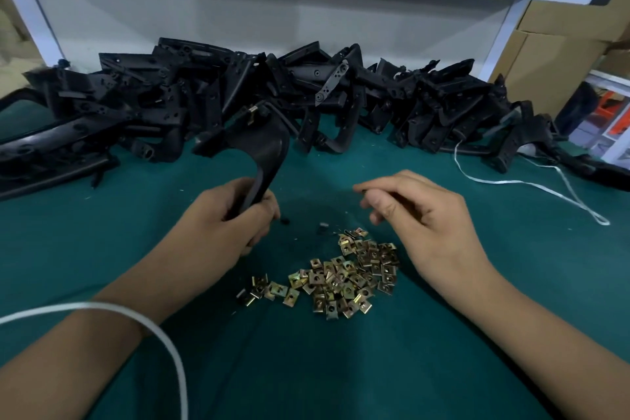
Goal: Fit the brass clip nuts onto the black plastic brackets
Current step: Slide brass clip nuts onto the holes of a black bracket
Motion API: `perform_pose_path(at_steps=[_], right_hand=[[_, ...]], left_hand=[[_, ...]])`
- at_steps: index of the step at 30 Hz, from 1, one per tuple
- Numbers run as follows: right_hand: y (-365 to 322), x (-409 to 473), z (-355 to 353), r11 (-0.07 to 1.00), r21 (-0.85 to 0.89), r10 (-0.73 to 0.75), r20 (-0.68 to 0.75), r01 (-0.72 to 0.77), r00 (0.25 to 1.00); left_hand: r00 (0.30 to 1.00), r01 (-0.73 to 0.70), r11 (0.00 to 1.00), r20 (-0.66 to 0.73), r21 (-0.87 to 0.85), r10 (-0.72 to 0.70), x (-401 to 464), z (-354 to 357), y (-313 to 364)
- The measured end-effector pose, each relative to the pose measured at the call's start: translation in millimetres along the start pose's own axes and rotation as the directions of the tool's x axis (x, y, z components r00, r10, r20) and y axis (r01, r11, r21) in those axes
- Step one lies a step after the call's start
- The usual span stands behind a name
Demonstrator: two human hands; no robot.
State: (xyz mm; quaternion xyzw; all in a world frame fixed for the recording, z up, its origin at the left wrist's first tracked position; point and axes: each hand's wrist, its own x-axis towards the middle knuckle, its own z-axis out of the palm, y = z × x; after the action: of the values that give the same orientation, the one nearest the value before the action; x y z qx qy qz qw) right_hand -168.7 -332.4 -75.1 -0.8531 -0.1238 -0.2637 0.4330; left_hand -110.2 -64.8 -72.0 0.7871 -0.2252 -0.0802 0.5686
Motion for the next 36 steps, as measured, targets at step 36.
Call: perform_pose_path(at_steps=[36], right_hand=[[-14.9, -3.1, 7.2, 0.793, 0.503, 0.242, 0.259, -0.344, 0.935]], left_hand=[[0.943, -0.216, 0.750, -0.065, 0.626, 0.326, -1.3, 13.6, -8.6]])
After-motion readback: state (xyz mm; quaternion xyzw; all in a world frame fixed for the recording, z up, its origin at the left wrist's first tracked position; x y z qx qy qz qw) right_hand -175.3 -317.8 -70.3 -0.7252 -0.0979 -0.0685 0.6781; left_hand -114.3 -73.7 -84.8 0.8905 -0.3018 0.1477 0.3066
